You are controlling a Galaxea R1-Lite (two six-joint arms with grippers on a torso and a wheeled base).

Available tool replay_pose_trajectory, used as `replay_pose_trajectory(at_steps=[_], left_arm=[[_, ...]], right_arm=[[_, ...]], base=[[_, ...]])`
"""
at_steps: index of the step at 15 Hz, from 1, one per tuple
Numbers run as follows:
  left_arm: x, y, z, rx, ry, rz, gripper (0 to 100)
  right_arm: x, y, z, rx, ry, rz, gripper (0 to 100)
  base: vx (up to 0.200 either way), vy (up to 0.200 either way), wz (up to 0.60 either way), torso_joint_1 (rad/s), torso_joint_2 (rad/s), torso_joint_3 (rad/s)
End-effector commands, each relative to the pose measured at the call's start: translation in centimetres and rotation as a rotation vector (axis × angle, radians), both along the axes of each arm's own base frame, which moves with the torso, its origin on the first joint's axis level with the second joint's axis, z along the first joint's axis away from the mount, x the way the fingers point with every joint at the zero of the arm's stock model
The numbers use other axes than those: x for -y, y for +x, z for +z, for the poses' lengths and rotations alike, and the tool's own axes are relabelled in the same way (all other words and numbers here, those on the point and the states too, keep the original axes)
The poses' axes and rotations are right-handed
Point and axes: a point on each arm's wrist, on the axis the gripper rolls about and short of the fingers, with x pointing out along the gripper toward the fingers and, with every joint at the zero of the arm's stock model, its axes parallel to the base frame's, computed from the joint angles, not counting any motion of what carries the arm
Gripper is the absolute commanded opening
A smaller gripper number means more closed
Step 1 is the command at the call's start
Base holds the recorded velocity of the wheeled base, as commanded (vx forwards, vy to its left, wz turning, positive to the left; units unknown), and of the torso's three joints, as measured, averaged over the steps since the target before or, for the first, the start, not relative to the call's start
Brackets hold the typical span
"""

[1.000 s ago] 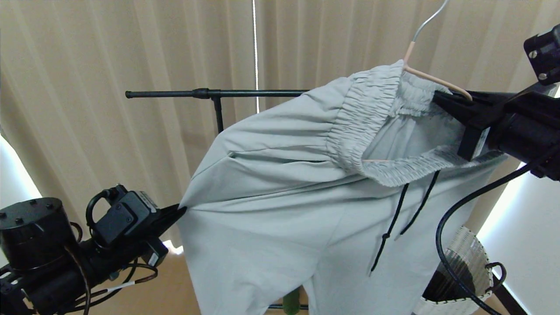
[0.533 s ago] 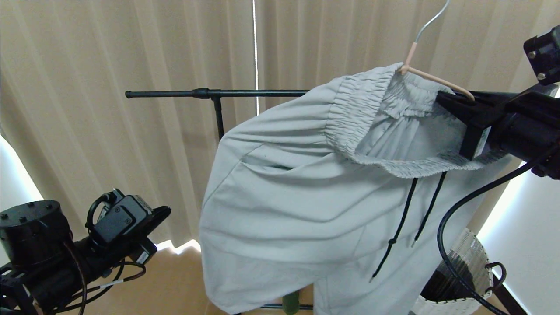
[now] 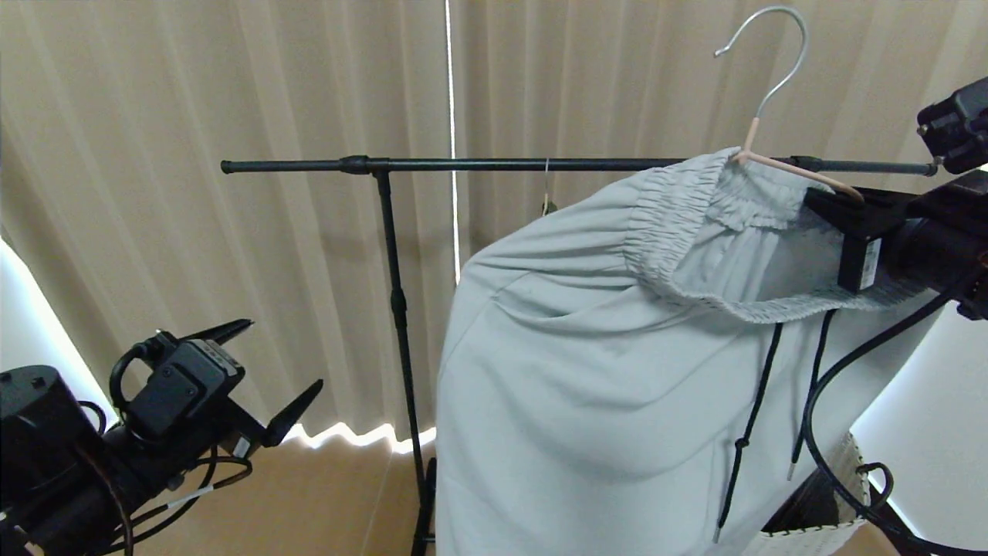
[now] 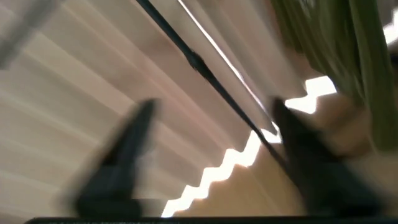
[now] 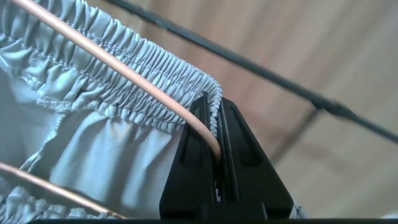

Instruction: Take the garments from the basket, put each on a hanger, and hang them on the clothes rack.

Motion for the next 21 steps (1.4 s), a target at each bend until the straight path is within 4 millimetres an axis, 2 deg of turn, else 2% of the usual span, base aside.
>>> replay_pose_trajectory(at_steps=[1, 6, 10, 16, 21], left_arm=[[-0.2, -1.8, -1.3, -0.083, -0.037, 0.005, 100], [-1.4, -2.9, 0.6, -0.047, -0.264, 0.073, 100], [-2.1, -3.8, 2.9, 0.083, -0.286, 0.093, 100], [-3.0, -4.0, 3.7, 0.131, -0.287, 0.143, 100], [-2.9, -4.3, 3.7, 0.136, -0.287, 0.135, 100]], right_arm=[[2.5, -0.2, -0.3, -0.04, -0.01, -0.108, 0], [7.0, -2.0, -0.8, -0.154, -0.022, -0.325, 0], [9.8, -2.6, -1.4, -0.201, -0.017, -0.499, 0], [10.2, -1.8, -1.7, -0.219, -0.022, -0.547, 0], [10.2, -1.6, -1.8, -0.221, -0.022, -0.547, 0]], base=[[0.0, 0.0, 0.0, 0.0, 0.0, 0.0], [0.0, 0.0, 0.0, 0.0, 0.0, 0.0], [0.0, 0.0, 0.0, 0.0, 0.0, 0.0], [0.167, 0.0, 0.0, 0.002, 0.0, 0.002], [0.2, 0.0, 0.0, 0.007, 0.0, 0.004]])
